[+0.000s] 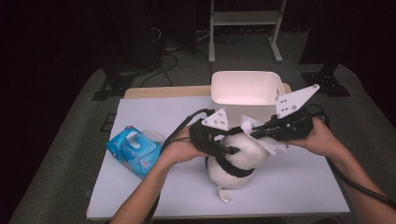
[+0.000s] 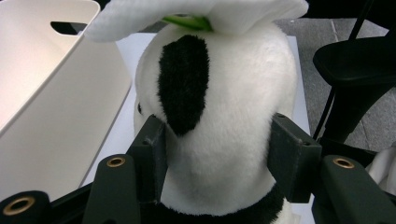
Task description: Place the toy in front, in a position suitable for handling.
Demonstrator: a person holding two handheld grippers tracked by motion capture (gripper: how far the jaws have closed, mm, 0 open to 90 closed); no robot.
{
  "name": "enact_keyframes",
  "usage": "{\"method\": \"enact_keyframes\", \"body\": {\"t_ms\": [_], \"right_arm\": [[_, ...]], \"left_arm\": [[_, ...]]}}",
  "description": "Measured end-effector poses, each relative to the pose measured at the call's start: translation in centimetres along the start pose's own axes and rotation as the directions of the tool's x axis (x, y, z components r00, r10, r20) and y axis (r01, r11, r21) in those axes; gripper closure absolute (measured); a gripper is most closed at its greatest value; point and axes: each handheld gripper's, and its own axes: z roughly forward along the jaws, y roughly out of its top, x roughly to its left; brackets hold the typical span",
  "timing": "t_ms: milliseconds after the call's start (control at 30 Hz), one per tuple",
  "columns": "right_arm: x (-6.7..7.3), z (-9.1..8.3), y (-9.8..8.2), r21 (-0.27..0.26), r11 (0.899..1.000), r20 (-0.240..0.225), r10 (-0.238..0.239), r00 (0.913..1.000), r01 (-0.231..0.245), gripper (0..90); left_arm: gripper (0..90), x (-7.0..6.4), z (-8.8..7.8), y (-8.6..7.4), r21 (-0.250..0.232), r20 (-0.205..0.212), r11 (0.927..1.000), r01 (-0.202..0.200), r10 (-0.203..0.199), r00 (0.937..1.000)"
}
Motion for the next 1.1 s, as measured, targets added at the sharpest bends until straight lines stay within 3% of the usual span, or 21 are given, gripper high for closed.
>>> {"method": "enact_keyframes", "body": {"t_ms": [200, 333, 667, 733, 867, 1100], "right_arm": [[-0.2, 0.2, -1.0, 0.048, 0.999, 0.013, 0.016, 0.9998, -0.016, 86.7], [-0.3, -0.2, -2.4, 0.040, 0.998, 0.017, 0.046, 0.9988, -0.046, 86.7], [-0.3, -1.8, -6.2, 0.029, 0.991, 0.032, 0.130, 0.9911, -0.131, 86.8], [-0.3, -2.0, -6.8, 0.031, 0.990, 0.030, 0.140, 0.9897, -0.141, 86.8], [-0.3, -2.1, -7.7, 0.040, 0.986, 0.038, 0.161, 0.9863, -0.162, 86.8], [-0.4, -2.1, -9.0, 0.038, 0.981, 0.036, 0.190, 0.9812, -0.191, 86.9]], "left_arm": [[38.3, 0.3, 0.7, -0.3, -0.002, 0.016, 0.9999, 0.014, -0.014, 0.9998], [34.2, 0.3, 1.2, -0.6, -0.021, 0.030, 0.9993, 0.030, -0.029, 0.9991], [29.1, 0.5, 3.3, -3.4, 0.060, 0.056, 0.9968, 0.052, -0.056, 0.9969], [27.3, 0.5, 3.7, -3.9, 0.047, 0.076, 0.9956, 0.082, -0.085, 0.9934], [19.6, 0.5, 4.0, -4.1, 0.081, 0.077, 0.9936, 0.079, -0.086, 0.9934], [18.5, 0.5, 4.7, -4.4, 0.066, 0.090, 0.9935, 0.093, -0.099, 0.9910]]}}
